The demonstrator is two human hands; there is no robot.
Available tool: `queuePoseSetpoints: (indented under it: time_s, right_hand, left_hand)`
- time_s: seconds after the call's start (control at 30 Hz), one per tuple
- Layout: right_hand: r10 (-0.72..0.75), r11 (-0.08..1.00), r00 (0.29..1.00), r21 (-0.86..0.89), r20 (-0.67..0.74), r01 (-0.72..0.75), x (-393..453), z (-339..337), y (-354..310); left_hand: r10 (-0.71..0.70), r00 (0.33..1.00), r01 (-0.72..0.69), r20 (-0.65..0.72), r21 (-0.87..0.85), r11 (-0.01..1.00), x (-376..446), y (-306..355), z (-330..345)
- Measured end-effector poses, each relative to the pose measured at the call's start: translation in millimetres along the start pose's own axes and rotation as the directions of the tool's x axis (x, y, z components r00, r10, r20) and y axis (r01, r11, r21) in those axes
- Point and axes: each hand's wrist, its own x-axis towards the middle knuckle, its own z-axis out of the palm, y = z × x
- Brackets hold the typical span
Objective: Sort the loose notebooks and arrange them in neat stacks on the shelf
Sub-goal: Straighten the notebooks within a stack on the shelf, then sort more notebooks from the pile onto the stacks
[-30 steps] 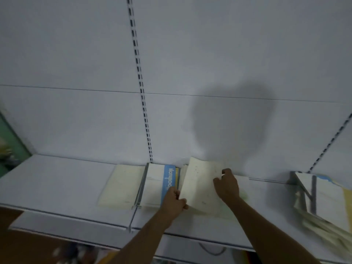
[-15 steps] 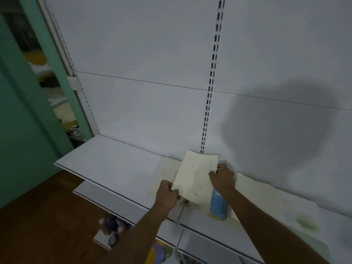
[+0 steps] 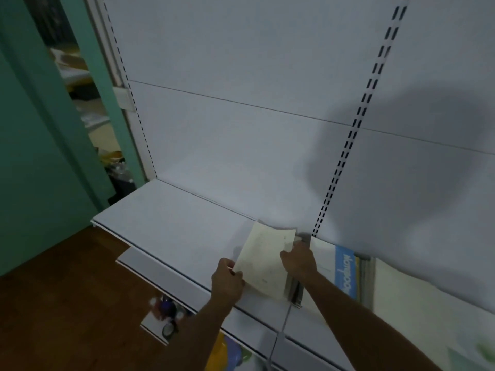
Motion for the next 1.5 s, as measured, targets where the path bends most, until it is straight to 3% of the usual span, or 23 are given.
queuePoseSetpoints:
  time_s: [0.4, 0.57, 0.73, 0.93, 1.13, 1.33, 1.5]
  right_hand:
    - [-0.052, 0.962, 0.996, -0.265, 0.069, 0.068, 4.9, 8.7, 3.6]
    - [-0.163, 0.970, 0.987, -0.184, -0.014, 0.158, -12.6, -17.6, -2.6]
    - [-0.247, 0.965, 0.951, -0.132, -0.187, 0.224, -30.0, -87.2, 32.1]
    - [-0.175, 0.964, 0.899, -0.254, -0.401, 0.075, -61.1, -208.8, 143.5]
    - [-0.021, 0.910, 0.843, -0.360, -0.538, -0.207, -118.0, -320.9, 281.0]
    - [0.240, 0.828, 0.736, -0.263, -0.633, -0.495, -180.3, -395.8, 404.4]
    - [0.352, 0.774, 0.690, -0.218, -0.632, -0.595, -213.0, -417.8, 475.5]
  left_hand:
    - [0.072, 0.997, -0.062, -0.020, 0.313, 0.948, -0.5, 3.4, 5.4]
    - [0.103, 0.990, -0.081, -0.095, 0.205, 0.975, -26.4, 34.2, 20.5]
    - [0.279, 0.957, -0.288, 0.075, 0.171, 0.942, -66.4, 90.2, 78.6]
    - [0.440, 0.802, -0.541, 0.404, 0.179, 0.822, -154.8, 146.6, 188.5]
    - [0.470, 0.610, -0.719, 0.638, 0.197, 0.666, -256.1, 171.8, 288.3]
    - [0.438, 0.465, -0.798, 0.770, 0.150, 0.584, -343.2, 181.5, 372.0]
    - [0.400, 0.416, -0.828, 0.817, 0.158, 0.538, -392.2, 177.5, 424.4]
